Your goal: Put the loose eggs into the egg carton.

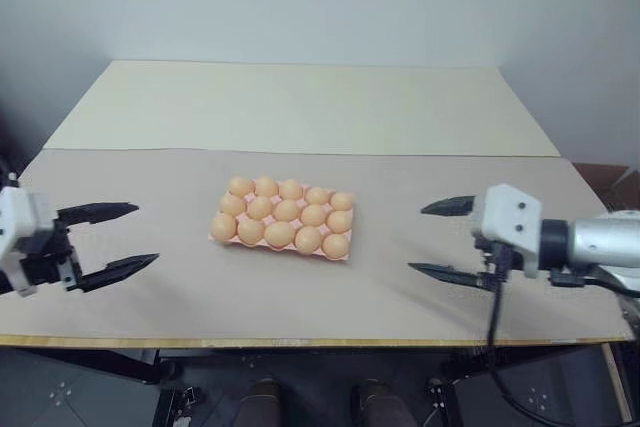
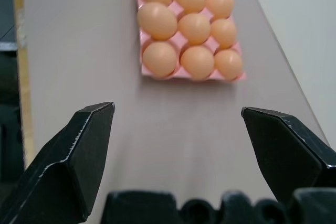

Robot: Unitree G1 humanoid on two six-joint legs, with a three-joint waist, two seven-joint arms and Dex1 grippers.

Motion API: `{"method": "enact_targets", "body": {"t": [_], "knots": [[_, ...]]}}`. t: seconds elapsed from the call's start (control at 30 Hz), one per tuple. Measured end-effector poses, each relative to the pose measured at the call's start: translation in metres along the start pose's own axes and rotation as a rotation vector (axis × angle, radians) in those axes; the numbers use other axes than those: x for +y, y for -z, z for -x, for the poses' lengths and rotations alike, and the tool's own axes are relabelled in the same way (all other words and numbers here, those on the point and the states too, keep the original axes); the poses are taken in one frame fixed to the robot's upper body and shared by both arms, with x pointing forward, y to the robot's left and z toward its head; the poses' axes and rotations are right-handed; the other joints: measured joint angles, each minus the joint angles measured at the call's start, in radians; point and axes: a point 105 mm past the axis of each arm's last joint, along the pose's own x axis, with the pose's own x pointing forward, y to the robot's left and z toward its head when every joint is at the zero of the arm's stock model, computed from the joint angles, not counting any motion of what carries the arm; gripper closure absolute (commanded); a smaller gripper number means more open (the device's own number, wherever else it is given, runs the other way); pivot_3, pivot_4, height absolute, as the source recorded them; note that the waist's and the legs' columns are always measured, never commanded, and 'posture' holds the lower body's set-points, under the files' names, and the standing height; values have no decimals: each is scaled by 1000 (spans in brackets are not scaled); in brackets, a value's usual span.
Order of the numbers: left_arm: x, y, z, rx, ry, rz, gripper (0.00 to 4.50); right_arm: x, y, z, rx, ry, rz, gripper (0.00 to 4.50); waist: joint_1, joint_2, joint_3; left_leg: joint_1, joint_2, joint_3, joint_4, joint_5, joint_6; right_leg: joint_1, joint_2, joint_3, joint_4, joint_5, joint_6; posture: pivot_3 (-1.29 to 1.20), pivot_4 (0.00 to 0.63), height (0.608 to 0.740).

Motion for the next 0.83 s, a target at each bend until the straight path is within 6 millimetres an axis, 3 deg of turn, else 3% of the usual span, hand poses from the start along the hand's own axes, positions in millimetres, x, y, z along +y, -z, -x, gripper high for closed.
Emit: {"method": "enact_targets", "body": {"t": [0.33, 0.6, 0.83], "knots": [[-28, -23, 40, 94, -48, 6, 160, -7, 7, 26, 3, -102, 9, 0, -3, 0, 0, 3, 2, 3, 0, 0, 0, 1, 1, 1, -1, -1, -1, 0, 150, 740], [-43, -29, 42, 115, -75, 18, 160, -19, 15, 27, 8, -126, 21, 0, -1, 1, 1, 3, 2, 4, -1, 0, 0, 1, 1, 2, -2, -1, -1, 0, 150, 740], [-46, -33, 42, 118, -96, 28, 160, -21, 20, 24, 19, -148, 35, 0, -1, 2, 1, 2, 1, 5, -1, 0, 0, 1, 1, 2, -3, -1, -1, 0, 150, 740]]}}
